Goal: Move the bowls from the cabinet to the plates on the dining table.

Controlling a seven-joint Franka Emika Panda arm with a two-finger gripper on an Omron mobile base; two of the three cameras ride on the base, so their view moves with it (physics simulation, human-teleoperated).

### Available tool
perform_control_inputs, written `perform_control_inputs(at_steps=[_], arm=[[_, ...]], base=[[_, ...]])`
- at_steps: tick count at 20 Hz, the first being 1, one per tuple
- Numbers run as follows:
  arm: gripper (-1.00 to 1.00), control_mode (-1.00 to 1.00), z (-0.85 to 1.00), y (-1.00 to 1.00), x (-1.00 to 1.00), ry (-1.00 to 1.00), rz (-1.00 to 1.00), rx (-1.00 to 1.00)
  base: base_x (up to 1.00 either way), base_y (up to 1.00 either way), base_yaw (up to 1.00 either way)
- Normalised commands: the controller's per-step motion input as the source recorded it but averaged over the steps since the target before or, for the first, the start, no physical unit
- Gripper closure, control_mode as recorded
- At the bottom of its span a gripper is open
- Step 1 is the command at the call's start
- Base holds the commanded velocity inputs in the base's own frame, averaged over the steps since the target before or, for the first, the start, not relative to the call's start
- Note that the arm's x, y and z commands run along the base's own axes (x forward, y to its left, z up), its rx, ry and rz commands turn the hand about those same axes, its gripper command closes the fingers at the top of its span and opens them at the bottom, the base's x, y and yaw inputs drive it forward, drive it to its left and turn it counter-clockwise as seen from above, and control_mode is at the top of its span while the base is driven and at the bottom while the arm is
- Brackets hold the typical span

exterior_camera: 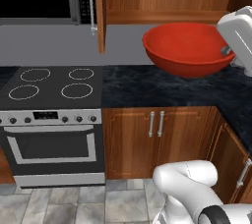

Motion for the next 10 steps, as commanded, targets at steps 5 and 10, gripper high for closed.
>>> perform_control_inputs(at_steps=[5, 10], arm=[[1.00, 1.00, 0.00, 0.00, 0.00, 0.00, 0.00, 0.00], [1.00, 1.00, 0.00, 0.00, 0.00, 0.00, 0.00, 0.00]], base=[[0.00, 0.00, 0.25], [0.00, 0.00, 0.25]])
